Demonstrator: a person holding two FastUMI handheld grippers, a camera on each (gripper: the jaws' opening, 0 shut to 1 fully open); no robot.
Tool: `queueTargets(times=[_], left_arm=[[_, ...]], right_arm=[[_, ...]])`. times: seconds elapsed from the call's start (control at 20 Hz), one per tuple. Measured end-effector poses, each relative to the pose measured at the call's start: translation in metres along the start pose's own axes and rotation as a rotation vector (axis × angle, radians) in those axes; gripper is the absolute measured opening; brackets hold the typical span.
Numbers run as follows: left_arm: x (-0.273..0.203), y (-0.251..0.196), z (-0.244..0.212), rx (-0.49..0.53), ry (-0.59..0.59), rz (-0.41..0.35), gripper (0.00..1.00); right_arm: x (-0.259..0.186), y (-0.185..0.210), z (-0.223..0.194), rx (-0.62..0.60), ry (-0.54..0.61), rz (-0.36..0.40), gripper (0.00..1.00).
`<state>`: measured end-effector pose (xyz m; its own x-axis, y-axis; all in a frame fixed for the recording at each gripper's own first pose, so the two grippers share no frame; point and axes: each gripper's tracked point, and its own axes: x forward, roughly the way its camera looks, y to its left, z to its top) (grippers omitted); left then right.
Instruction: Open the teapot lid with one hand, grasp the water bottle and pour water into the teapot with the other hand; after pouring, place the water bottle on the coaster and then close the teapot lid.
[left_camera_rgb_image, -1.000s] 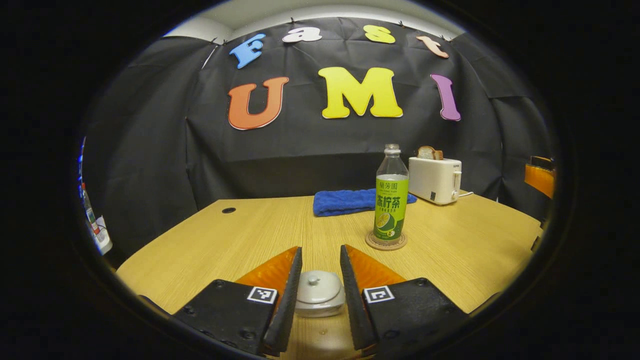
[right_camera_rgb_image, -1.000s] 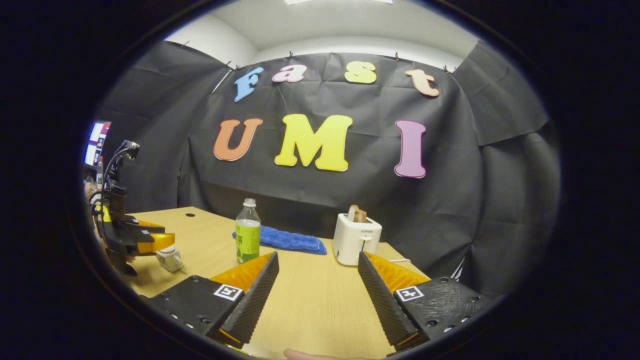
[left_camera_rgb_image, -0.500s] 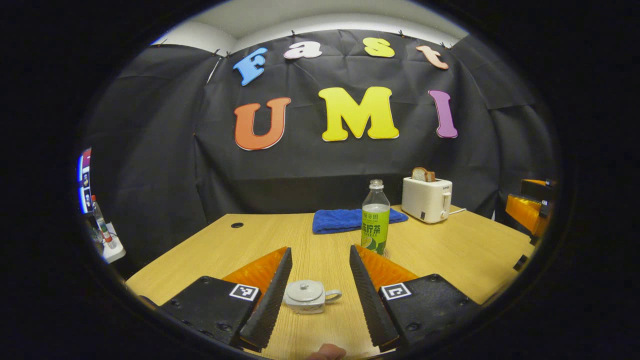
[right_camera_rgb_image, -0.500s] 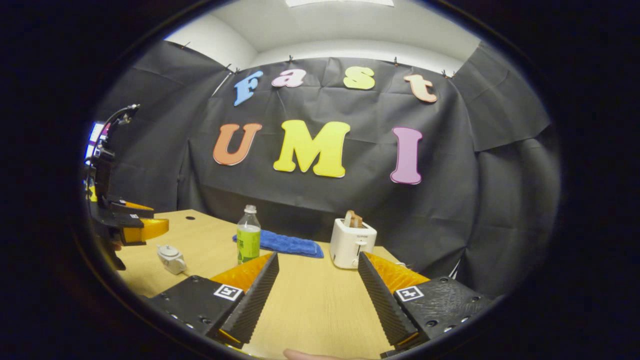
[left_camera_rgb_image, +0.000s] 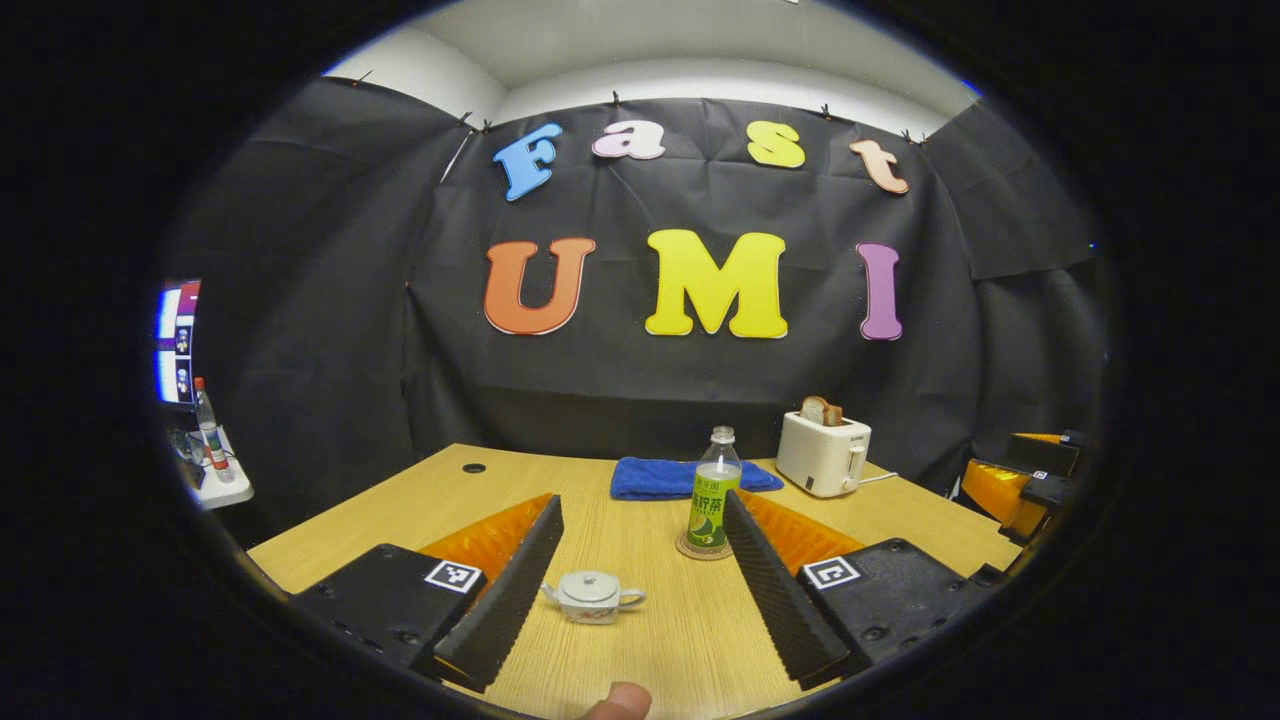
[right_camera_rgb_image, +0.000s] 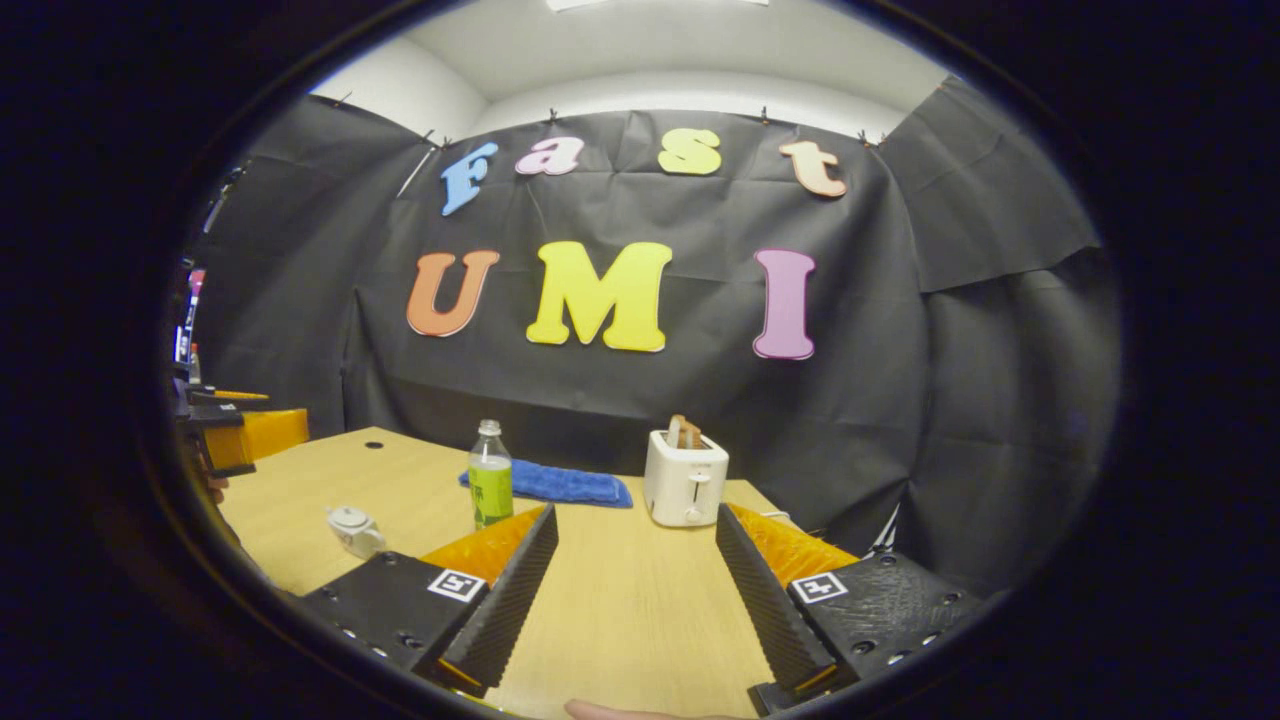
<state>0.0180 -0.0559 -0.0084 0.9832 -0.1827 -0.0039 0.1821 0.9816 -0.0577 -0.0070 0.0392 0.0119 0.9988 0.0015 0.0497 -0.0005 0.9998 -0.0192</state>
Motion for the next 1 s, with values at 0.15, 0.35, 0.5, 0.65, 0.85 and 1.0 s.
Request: queueTargets(times=[0.15,0.35,0.5,0.65,0.85,1.0], left_arm=[[-0.014,0.006,0.005,0.032,0.016,0.046,1.0],[-0.027,0.006,0.004,0.046,0.028,0.052,1.0],[-0.032,0.003,0.001,0.038,0.034,0.023,1.0],[-0.033,0.015,0.001,0.05,0.031,0.054,1.0],[-0.032,0.017,0.001,0.039,0.025,0.056,1.0],[-0.029,0.013,0.001,0.047,0.021,0.041,1.0]], right_arm=[[-0.009,0.002,0.008,0.016,-0.011,0.002,0.95],[-0.016,0.004,0.009,0.012,-0.011,0.004,0.95],[-0.019,0.001,0.012,0.012,-0.019,-0.007,0.95],[-0.019,-0.009,0.017,0.026,-0.041,-0.036,0.95],[-0.018,-0.009,0.012,0.036,-0.025,-0.034,0.96],[-0.013,-0.009,0.007,0.045,-0.003,-0.033,0.95]])
